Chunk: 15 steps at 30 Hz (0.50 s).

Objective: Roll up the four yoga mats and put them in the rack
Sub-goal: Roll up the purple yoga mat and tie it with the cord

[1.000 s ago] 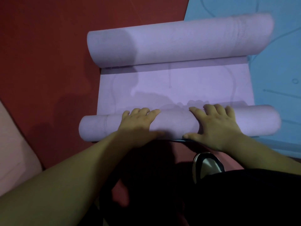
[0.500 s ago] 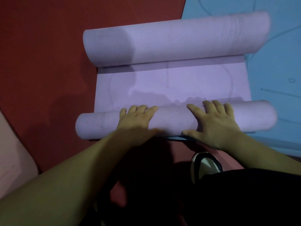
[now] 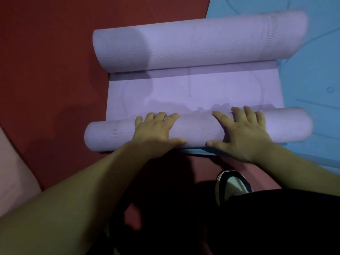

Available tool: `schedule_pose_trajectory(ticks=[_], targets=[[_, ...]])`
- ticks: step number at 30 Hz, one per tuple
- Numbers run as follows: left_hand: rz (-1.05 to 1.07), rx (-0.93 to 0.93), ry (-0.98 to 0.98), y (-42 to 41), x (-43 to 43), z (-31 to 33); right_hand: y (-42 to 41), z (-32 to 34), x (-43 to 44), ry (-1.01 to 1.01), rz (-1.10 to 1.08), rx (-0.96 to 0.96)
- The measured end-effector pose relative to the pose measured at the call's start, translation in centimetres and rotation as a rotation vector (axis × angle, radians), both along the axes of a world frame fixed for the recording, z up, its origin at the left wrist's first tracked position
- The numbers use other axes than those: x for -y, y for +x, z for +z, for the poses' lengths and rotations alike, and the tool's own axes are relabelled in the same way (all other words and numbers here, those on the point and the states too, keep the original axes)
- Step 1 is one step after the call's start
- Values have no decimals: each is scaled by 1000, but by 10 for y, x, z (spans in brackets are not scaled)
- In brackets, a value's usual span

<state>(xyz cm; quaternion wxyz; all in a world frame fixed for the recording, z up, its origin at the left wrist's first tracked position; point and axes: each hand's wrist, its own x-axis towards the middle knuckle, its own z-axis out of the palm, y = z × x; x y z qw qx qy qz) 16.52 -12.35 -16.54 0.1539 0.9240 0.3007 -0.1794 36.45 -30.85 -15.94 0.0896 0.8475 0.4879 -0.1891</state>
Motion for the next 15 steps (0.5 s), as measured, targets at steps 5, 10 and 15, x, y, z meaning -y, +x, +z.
schedule_pose_trajectory(ticks=[5, 10, 15], targets=[[19, -19, -41, 5, -7, 2, 6, 1, -7, -29, 6, 5], [59, 6, 15, 7, 4, 0, 16, 5, -18, -76, 9, -46], [37, -11, -8, 12, -5, 4, 11, 0, -9, -11, 20, 5]])
